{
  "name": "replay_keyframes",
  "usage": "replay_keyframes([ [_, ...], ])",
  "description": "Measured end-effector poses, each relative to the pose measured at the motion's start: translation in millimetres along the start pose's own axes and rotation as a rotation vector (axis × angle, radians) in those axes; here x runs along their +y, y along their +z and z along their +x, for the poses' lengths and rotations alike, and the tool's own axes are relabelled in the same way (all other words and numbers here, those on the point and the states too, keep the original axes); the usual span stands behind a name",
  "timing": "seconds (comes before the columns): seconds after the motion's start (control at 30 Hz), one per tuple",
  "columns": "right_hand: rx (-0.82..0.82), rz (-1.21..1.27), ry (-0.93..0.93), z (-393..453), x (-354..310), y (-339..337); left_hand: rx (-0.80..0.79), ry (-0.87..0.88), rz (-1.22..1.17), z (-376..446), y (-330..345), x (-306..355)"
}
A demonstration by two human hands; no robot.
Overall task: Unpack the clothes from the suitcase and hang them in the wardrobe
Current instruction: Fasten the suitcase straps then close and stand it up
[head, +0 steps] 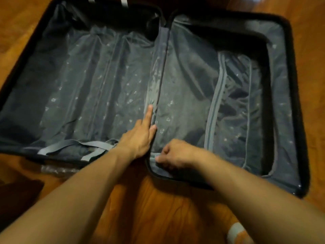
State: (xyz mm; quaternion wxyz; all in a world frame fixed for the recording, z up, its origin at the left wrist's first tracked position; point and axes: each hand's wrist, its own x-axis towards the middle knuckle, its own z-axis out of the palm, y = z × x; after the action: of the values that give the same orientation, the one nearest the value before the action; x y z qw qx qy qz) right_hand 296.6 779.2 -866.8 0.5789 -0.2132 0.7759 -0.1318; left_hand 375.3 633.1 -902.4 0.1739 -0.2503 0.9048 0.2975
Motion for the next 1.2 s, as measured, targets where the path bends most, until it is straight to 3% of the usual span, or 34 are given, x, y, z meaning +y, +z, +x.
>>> replay_keyframes([
  [0.17,0.389,0.036,0.135,9.8,-7.3,45.0,-0.018,0.002,-0.013,-3.7,0.3,-1.8],
  [0.27,0.477,0.036,0.217,9.5,-5.7,55.4,-0.048,-0.033,-0.017,-3.1,-3.1,-0.1],
  [0.4,0.586,0.033,0.109,0.9,-9.5,59.4,-0.099,-0.053,-0.020,-0.8,-6.5,0.2],
  [0.53,0.485,-0.297,0.004,-15.2,-6.4,45.1,-0.124,-0.080,-0.012,1.8,-7.2,-2.0],
  [0.7,0.354,-0.446,0.449,-50.8,86.0,-34.6,-0.129,-0.147,0.022,6.5,-4.8,3.5],
  [0.8,0.235,-0.486,0.654,-91.7,163.6,-92.2,-0.011,-0.179,0.123,2.7,-1.0,17.6],
  [0.93,0.049,-0.772,0.534,-115.2,205.2,-136.7,0.207,-0.069,0.213,10.0,2.3,49.9],
  [1.1,0.175,-1.085,0.295,-111.5,205.6,-200.6,0.087,-0.112,0.382,17.4,1.8,64.6],
  [1.2,0.344,-1.139,0.209,-92.0,202.8,-244.2,0.051,-0.184,0.331,18.8,-9.1,71.1],
])
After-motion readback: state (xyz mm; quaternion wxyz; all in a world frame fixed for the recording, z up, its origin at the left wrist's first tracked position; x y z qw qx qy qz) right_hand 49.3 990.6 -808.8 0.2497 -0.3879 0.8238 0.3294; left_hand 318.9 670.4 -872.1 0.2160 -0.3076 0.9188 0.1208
